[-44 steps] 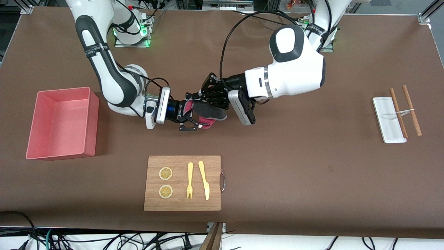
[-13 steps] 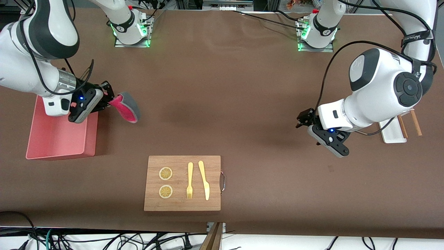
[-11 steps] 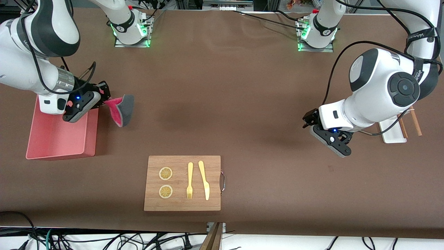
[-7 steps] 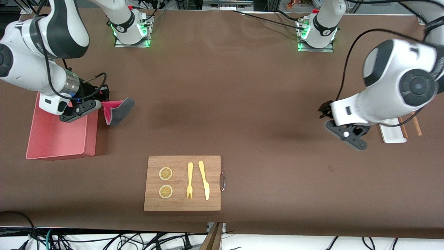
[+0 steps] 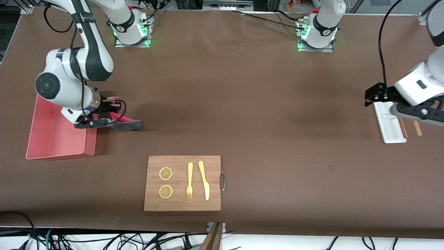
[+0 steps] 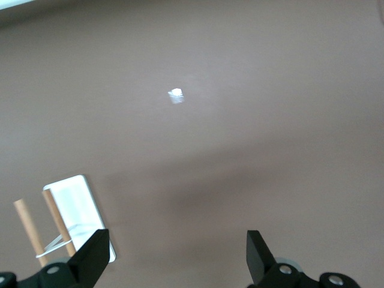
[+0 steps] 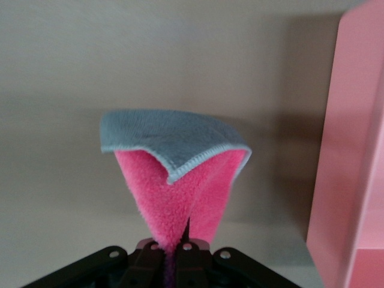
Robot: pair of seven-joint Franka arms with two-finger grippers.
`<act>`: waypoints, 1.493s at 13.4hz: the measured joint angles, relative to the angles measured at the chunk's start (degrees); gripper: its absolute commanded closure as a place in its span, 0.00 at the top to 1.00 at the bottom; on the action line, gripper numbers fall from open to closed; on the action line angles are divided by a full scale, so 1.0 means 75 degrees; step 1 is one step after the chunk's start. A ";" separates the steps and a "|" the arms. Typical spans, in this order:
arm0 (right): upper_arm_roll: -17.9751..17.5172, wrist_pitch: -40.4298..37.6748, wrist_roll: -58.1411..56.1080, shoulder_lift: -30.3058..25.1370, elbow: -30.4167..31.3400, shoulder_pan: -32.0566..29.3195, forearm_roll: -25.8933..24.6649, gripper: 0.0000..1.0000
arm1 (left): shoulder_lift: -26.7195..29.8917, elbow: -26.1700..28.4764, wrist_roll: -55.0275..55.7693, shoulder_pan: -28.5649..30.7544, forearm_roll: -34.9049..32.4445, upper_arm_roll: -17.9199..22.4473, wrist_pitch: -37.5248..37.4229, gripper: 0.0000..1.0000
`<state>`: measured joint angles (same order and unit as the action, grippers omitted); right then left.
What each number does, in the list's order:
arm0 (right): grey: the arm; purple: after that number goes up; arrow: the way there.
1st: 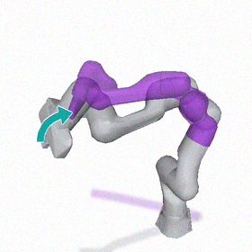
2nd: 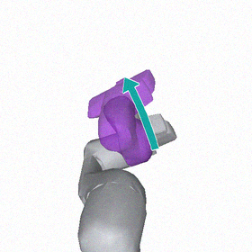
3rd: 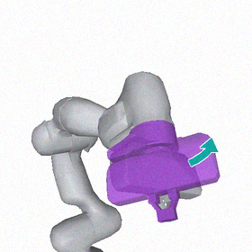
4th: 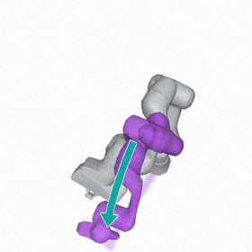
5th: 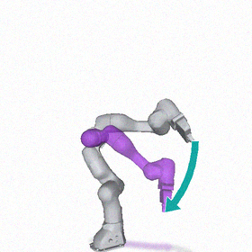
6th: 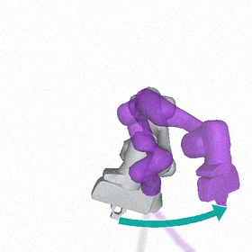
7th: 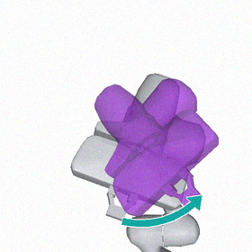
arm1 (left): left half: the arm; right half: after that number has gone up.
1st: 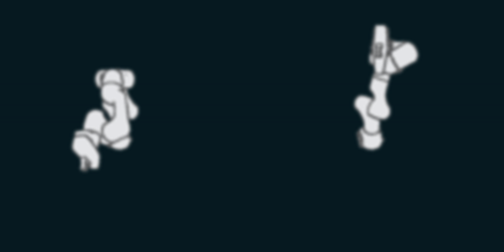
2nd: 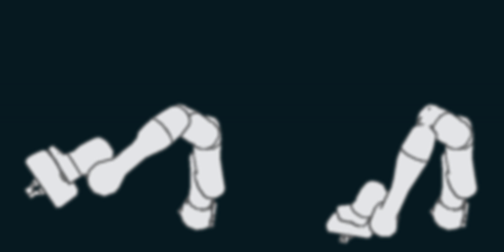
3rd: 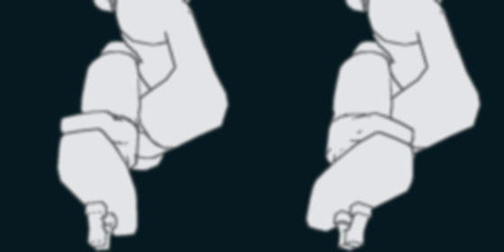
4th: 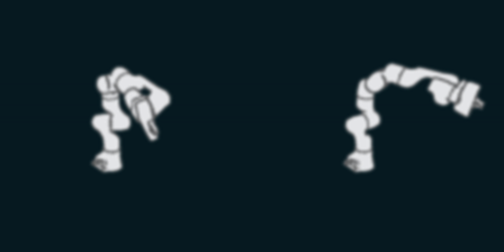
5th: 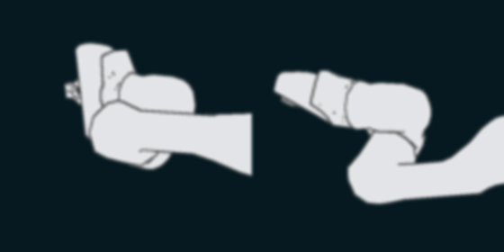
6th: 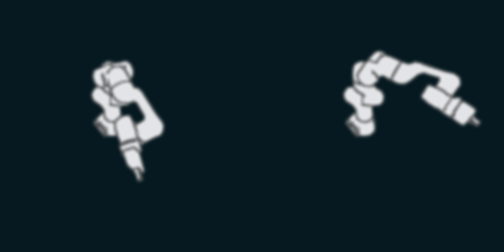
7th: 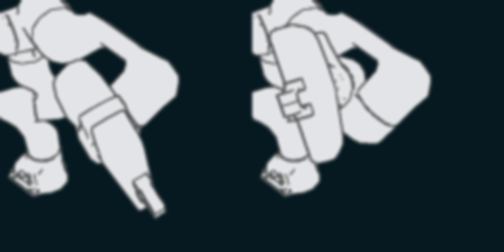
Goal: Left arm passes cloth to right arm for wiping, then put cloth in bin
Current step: 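Rub the cloth on the table beside the pink bin with the right gripper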
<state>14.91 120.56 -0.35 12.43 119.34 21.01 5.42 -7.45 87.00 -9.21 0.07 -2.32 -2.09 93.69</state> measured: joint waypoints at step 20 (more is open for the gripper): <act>-0.0576 0.1247 0.0475 0.0173 0.0618 -0.0903 -0.0023 0.00 | 0.0365 0.0391 0.1007 -0.0092 0.0000 -0.0158 -0.0280 1.00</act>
<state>10.59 129.92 3.21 13.73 123.97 14.25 5.24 -4.71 89.94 -1.66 -0.61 -2.31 -3.28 91.59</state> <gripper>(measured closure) 0.978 0.000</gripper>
